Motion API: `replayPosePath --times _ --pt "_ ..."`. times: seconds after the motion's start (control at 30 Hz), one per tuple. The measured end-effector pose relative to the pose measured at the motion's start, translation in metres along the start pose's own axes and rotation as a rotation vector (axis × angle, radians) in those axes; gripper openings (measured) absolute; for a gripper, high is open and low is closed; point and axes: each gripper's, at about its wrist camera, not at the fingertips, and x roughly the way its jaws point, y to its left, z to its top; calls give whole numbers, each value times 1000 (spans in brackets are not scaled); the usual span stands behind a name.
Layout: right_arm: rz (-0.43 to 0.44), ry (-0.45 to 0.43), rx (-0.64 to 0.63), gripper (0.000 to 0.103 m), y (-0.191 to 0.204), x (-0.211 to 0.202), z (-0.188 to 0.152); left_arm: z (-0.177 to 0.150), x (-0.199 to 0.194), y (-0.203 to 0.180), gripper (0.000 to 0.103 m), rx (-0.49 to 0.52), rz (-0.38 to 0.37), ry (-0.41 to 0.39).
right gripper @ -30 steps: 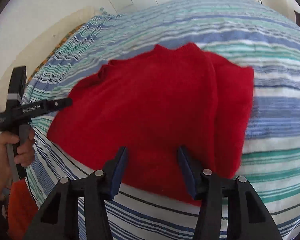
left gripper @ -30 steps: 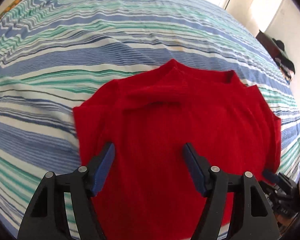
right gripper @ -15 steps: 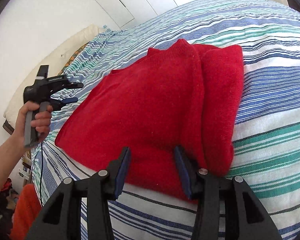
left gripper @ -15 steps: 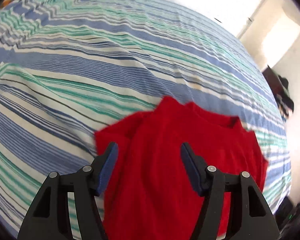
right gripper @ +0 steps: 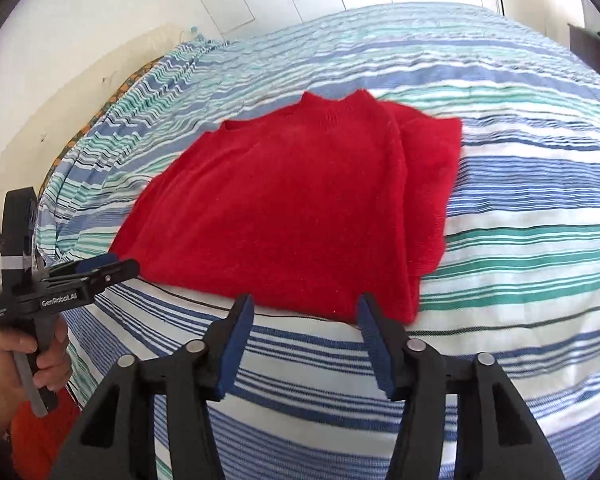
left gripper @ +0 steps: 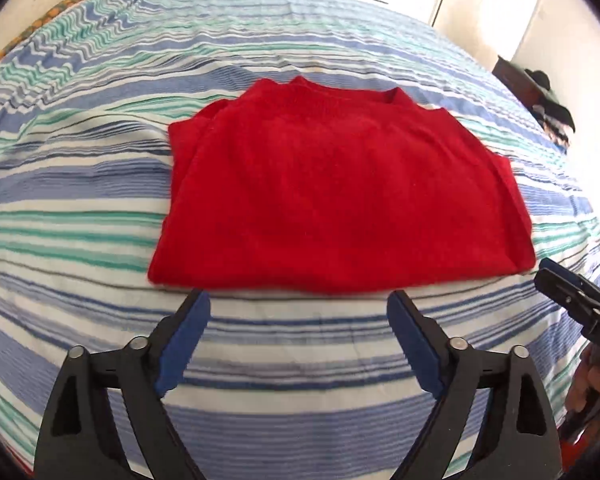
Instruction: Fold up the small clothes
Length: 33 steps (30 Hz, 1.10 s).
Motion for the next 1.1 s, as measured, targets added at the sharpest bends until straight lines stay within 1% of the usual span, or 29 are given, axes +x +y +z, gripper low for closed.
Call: replayPosePath --times 0.03,0.07,0.13,0.17,0.2,0.23,0.27,0.3,0.33,0.37,0.4,0.5,0.6,0.9,1.0,1.1 --pt "-19 -42 2 72 0 -11 -8 -10 -2 1 95 -9 24 -4" --pt "-47 -78 9 81 -1 -20 -17 -22 1 1 95 -13 54 7" --pt "-114 -107 28 82 -9 -29 -40 -43 19 6 95 -43 124 76" --pt "-141 -102 41 82 -16 -29 -56 -52 28 9 97 -62 139 94" --pt "-158 -87 54 82 -21 -28 -70 -59 28 10 99 -67 139 45" --pt "-150 -90 53 82 -28 -28 -84 -63 28 9 102 -63 158 14" --pt "-136 -126 20 82 -29 -33 -94 -63 32 7 102 -58 172 14" --pt "-143 -129 -17 83 -27 -33 -95 -62 34 5 102 -59 184 18" --pt "-155 -107 -38 84 -24 -30 -91 -59 35 4 102 -68 191 25" --pt "-155 -92 -47 89 -22 -27 -87 -57 37 4 102 -77 194 34" --pt "-151 -87 -54 91 -21 -25 -87 -56 37 5 102 -83 193 41" --pt "-151 -102 -65 91 -23 -25 -92 -58 38 7 102 -73 194 45" --pt "-142 -95 -65 93 -25 -23 -92 -61 37 7 102 -66 193 41" --pt "-146 -99 -72 93 -24 -25 -96 -61 37 3 102 -57 202 29" --pt "-157 -112 -82 93 -22 -24 -99 -62 37 2 102 -55 204 23" --pt "-195 -113 -109 93 -16 -21 -101 -65 36 1 102 -48 205 1"
